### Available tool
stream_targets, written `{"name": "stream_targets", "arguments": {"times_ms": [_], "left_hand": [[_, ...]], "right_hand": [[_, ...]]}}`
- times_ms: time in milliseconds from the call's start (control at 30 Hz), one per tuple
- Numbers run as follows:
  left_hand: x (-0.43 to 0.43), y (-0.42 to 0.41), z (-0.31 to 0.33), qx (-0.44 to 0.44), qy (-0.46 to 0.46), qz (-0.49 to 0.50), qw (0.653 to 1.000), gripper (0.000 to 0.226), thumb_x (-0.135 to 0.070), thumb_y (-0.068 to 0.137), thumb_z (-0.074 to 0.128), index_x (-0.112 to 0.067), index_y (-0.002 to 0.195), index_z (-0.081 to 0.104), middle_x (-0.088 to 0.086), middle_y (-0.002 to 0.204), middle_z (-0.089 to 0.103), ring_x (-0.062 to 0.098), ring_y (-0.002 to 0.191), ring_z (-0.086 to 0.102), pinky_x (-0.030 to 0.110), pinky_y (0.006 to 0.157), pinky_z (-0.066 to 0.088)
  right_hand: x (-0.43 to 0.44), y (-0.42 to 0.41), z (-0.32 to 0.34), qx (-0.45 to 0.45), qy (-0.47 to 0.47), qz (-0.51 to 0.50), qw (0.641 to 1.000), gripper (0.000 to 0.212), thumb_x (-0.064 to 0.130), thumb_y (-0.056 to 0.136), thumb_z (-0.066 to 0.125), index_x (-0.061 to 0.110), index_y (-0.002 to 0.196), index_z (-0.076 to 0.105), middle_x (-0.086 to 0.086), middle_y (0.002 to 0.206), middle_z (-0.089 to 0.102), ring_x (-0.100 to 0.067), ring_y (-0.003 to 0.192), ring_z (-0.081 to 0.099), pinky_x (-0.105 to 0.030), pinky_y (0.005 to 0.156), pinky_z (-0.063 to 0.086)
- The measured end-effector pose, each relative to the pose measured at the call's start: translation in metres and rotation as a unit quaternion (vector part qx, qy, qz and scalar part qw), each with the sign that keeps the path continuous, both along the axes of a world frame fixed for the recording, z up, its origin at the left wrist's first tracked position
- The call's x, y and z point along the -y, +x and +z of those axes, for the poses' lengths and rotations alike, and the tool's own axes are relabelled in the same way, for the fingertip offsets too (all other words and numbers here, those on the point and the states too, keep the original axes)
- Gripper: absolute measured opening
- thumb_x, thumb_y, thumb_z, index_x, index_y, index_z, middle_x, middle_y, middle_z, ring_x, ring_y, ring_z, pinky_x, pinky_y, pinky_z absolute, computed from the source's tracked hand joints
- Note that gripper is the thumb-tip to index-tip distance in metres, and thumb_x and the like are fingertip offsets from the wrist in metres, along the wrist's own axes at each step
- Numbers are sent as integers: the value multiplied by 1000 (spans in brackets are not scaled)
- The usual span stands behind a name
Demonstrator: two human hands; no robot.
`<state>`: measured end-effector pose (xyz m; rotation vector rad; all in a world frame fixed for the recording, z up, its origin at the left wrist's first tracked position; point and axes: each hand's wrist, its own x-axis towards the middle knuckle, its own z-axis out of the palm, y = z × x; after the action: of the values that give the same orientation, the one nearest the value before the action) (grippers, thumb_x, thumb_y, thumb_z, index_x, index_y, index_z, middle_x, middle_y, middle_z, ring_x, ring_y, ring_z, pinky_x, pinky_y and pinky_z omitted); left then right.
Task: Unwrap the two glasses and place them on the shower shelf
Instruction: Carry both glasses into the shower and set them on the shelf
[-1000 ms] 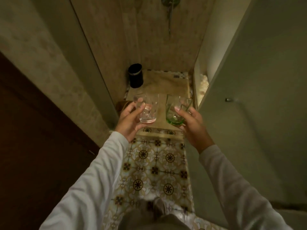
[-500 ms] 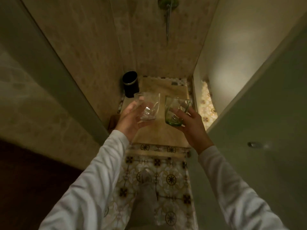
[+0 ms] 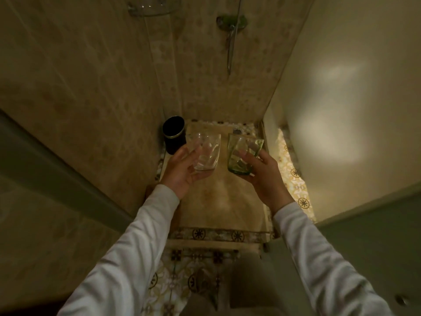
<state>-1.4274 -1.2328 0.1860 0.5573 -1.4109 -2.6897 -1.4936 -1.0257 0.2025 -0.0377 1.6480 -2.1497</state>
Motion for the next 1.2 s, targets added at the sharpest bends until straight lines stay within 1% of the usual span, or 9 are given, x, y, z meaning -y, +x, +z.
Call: {"name": "stream_targets", "arguments": {"times_ms": [200, 334, 434, 500, 667, 800, 900, 1067, 1201], "left_hand": [[27, -50, -5, -2, -2, 2, 1000, 62, -40, 73, 82, -21, 129, 63, 9, 125, 68, 30, 111, 67, 46, 78, 58], [40, -90, -10, 0, -19, 11, 1000, 55, -40, 82, 76, -19, 130, 61, 8, 120, 70, 29, 108, 68, 44, 76, 58], [50, -130, -11, 12, -25, 24, 999, 62, -43, 74, 80, -19, 128, 63, 6, 113, 72, 29, 106, 69, 45, 76, 58], [56, -163, -12, 13, -24, 30, 999, 65, -42, 71, 82, -19, 128, 63, 9, 118, 70, 29, 106, 70, 45, 75, 58], [69, -256, -13, -11, 2, 51, 999, 53, -31, 79, 76, -18, 128, 62, 14, 124, 68, 32, 108, 68, 44, 74, 59], [75, -337, -6, 0, -6, 47, 999, 60, -36, 77, 77, -21, 132, 60, 12, 127, 67, 32, 111, 67, 44, 77, 58], [80, -391, 0, -9, -5, 61, 998, 60, -35, 77, 77, -19, 132, 59, 12, 127, 67, 32, 113, 66, 45, 77, 58], [90, -451, 11, -11, -14, 59, 998, 65, -42, 66, 86, -17, 122, 64, 13, 123, 68, 33, 108, 68, 45, 75, 58], [110, -490, 17, -19, -28, 66, 997, 62, -41, 69, 85, -20, 123, 65, 8, 117, 71, 31, 105, 69, 44, 73, 59]], "right_hand": [[25, -53, -6, 7, 1, 4, 1000, 60, 32, 74, 84, 24, 131, 66, -8, 118, 77, -27, 108, 74, -46, 89, 61], [40, -97, -11, 15, -9, 11, 1000, 57, 34, 68, 89, 27, 122, 72, -9, 118, 77, -27, 108, 74, -42, 83, 63], [52, -141, -15, 7, -10, 22, 1000, 54, 38, 63, 93, 32, 114, 76, -8, 117, 77, -26, 108, 74, -39, 78, 62], [59, -176, -18, 5, -9, 26, 1000, 53, 37, 68, 92, 31, 118, 75, -6, 117, 77, -25, 109, 74, -38, 78, 61], [72, -273, -16, -12, -5, 38, 999, 38, 30, 82, 83, 31, 119, 74, -4, 116, 78, -25, 109, 74, -41, 83, 62], [79, -355, -7, -6, -20, 53, 998, 30, 28, 84, 79, 33, 113, 76, -4, 115, 78, -29, 111, 73, -37, 80, 61], [87, -411, 2, -6, -24, 69, 997, 26, 24, 89, 77, 36, 112, 77, -4, 116, 78, -24, 109, 74, -34, 79, 61], [100, -475, 17, -4, -38, 97, 995, 41, 30, 78, 84, 23, 117, 75, -8, 116, 78, -24, 106, 75, -32, 78, 62], [118, -517, 28, -12, -45, 104, 993, 26, 30, 74, 82, 33, 100, 81, -3, 105, 80, -17, 95, 78, -25, 65, 60]]}}
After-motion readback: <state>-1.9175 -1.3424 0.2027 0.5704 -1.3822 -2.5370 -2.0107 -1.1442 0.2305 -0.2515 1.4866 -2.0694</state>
